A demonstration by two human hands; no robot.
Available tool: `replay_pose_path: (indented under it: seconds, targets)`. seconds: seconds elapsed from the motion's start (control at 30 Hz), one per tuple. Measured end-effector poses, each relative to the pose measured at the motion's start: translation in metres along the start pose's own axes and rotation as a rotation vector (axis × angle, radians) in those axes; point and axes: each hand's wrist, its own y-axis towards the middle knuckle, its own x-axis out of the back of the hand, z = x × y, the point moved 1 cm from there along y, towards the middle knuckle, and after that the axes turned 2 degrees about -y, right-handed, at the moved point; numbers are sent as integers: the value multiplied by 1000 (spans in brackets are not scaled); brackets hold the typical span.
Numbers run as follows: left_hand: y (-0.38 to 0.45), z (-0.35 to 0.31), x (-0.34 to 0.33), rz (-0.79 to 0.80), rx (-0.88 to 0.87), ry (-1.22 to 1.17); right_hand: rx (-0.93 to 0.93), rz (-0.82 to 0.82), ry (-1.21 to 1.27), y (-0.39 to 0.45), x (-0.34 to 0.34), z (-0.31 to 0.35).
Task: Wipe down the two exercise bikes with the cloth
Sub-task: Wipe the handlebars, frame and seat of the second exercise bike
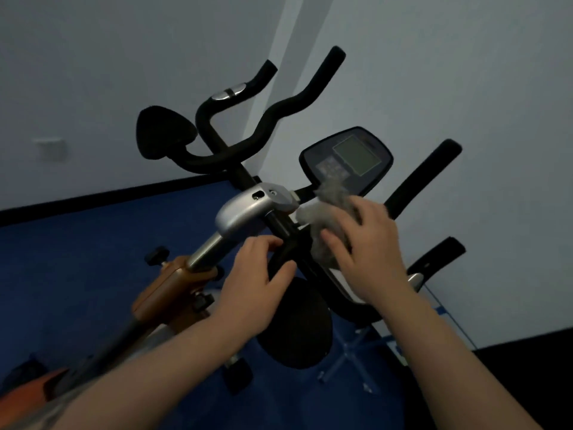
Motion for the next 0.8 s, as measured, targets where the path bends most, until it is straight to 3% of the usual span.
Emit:
replay_pose_path:
  seconds: [0.13, 0.27, 0.43, 0.57, 0.7, 0.8]
  targets:
    - [-4, 4, 1, 1, 8, -40, 178, 150, 70, 1, -40, 17]
    - [-6, 3, 0, -27, 27, -67, 340, 214, 41, 16, -33, -8]
    - [-6, 2, 0, -45, 50, -57, 232, 155, 85, 22, -43, 0]
    - [-6, -1, 1, -39, 32, -37, 389, 236, 108, 27, -35, -18]
    - [-6, 0, 0, -59, 36, -29, 210, 127, 172, 28, -34, -13]
    - [-6, 0, 0, -65, 33, -25, 222, 161, 150, 16, -36, -2]
